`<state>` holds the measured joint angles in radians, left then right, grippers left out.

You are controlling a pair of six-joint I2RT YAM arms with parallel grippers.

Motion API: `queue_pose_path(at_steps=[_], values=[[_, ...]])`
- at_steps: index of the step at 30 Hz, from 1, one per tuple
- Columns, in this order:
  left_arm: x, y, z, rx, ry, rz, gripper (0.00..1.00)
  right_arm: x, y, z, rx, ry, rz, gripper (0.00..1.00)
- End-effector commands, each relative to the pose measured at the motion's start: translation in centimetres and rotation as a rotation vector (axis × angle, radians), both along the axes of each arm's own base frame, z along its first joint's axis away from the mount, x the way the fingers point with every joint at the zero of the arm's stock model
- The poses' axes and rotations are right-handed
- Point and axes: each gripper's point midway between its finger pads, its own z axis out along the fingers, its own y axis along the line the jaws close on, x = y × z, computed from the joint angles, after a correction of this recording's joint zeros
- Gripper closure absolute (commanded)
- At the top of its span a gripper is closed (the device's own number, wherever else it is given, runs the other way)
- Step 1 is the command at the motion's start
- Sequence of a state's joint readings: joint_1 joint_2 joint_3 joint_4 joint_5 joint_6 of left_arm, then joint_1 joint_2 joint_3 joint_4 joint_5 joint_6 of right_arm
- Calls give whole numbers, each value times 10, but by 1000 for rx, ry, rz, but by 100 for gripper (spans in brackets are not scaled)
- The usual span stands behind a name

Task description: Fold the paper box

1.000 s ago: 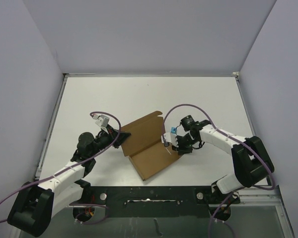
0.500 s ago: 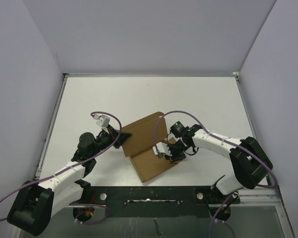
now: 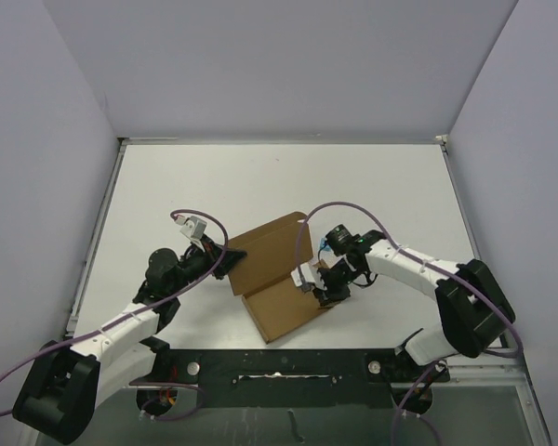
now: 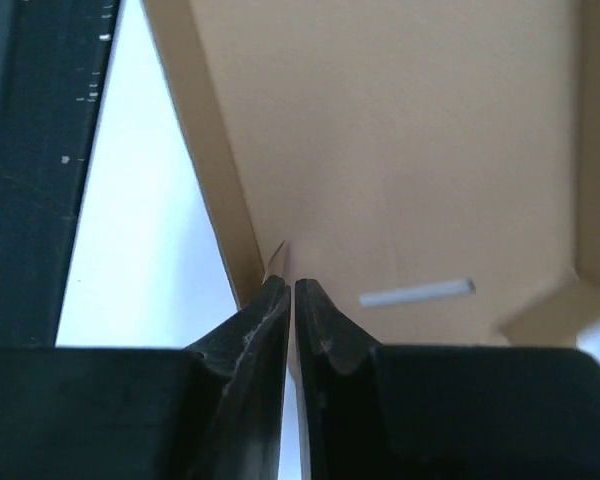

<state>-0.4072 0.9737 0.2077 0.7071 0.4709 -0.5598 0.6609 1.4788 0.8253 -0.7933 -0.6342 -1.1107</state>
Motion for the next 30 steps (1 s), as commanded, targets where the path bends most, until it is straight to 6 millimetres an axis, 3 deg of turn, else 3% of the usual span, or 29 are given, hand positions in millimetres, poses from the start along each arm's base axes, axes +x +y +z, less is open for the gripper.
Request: queue_pose_path(at_steps=[1,7,10,12,17,23,30], values=[[-1,-4,41,-41,-170,-30,100,36,8,58,197,-39,-190,87],[-4,-5,51,-47,-209,-50,100,75,-17,83,270,-9,-451,65],[-4,-6,53,-53,-213,-52,100,90,-29,77,258,57,-591,45],[-4,-6,55,-57,-218,-55,100,99,-36,69,235,108,-675,40],[-5,-7,59,-69,-233,-58,100,111,-48,51,197,258,-803,41],[-4,-9,63,-78,-242,-60,100,110,-40,41,190,369,-819,44],[-5,-10,69,-88,-253,-62,100,109,-32,24,127,436,-827,66]])
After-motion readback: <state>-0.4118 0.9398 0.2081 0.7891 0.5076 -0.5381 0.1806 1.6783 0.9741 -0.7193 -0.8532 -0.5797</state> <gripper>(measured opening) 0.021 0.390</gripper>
